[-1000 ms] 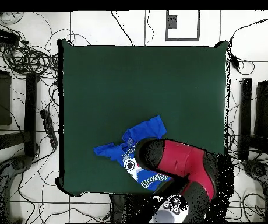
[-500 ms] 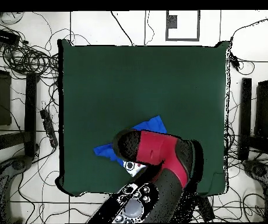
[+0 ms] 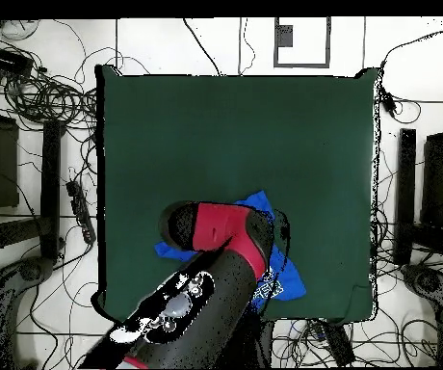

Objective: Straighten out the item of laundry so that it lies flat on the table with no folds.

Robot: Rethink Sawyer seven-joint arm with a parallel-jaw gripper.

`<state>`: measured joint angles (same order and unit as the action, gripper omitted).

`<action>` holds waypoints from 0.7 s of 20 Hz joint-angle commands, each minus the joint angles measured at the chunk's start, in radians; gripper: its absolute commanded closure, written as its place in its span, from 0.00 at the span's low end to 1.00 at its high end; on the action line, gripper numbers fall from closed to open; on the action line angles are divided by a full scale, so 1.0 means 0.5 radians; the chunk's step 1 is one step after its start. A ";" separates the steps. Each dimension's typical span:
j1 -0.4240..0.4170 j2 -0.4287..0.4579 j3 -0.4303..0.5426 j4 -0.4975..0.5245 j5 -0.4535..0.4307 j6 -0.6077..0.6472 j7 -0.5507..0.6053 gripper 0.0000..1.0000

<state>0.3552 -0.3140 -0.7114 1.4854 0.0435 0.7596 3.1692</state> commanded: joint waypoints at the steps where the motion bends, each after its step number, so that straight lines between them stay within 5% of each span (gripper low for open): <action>1: 0.099 0.330 0.155 -0.126 0.238 0.064 0.607 0.00; 14: 0.112 0.400 0.128 -0.100 0.373 0.001 0.469 0.00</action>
<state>0.3978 -0.1466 -0.7172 1.4529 0.1416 0.7592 3.1695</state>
